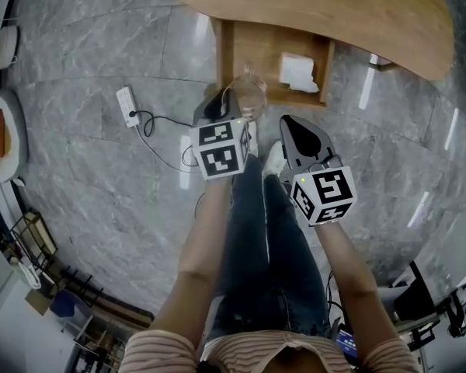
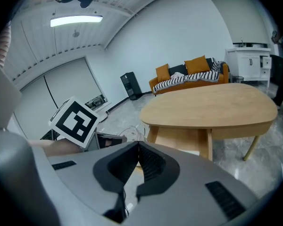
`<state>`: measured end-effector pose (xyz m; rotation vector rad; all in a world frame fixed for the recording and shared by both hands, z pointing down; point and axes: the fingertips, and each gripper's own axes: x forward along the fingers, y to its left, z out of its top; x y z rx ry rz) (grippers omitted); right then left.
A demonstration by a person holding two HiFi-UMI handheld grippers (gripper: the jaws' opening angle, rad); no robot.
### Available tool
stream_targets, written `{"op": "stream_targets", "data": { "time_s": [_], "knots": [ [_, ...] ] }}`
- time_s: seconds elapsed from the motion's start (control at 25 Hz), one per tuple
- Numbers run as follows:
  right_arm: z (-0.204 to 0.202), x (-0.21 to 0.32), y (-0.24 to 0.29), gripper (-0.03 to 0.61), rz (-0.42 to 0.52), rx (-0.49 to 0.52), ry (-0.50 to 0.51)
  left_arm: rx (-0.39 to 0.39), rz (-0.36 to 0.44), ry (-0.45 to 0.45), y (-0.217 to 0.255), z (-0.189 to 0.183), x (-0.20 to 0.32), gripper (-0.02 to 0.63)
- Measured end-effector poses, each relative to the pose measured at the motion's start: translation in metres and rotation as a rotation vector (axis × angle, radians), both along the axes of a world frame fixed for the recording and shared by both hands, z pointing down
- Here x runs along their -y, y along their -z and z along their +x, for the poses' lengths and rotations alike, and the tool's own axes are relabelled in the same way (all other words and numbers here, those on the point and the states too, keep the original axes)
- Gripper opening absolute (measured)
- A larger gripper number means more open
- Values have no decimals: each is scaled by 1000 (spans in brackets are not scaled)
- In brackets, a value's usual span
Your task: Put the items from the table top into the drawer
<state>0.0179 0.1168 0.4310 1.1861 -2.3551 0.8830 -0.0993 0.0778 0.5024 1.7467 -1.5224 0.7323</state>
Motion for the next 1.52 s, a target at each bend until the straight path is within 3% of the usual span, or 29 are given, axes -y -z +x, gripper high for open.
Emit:
{"op": "stream_targets", "data": {
  "time_s": [0.44, 0.6, 1.0, 1.52],
  "knots": [
    [-18, 29, -58, 8, -41, -40, -5, 10, -72, -12, -79, -19, 24, 34],
    [-21, 37, -83, 8, -68, -67, -14, -3, -147, -6, -106, -20, 29, 34],
    [-42, 61, -116, 8, -99, -73, -13, -30, -111, 0, -138, -21, 68, 34],
    [-42, 78, -146, 8, -135, -78, -39, -42, -129, 25, -177, -10, 91, 34]
  ]
}}
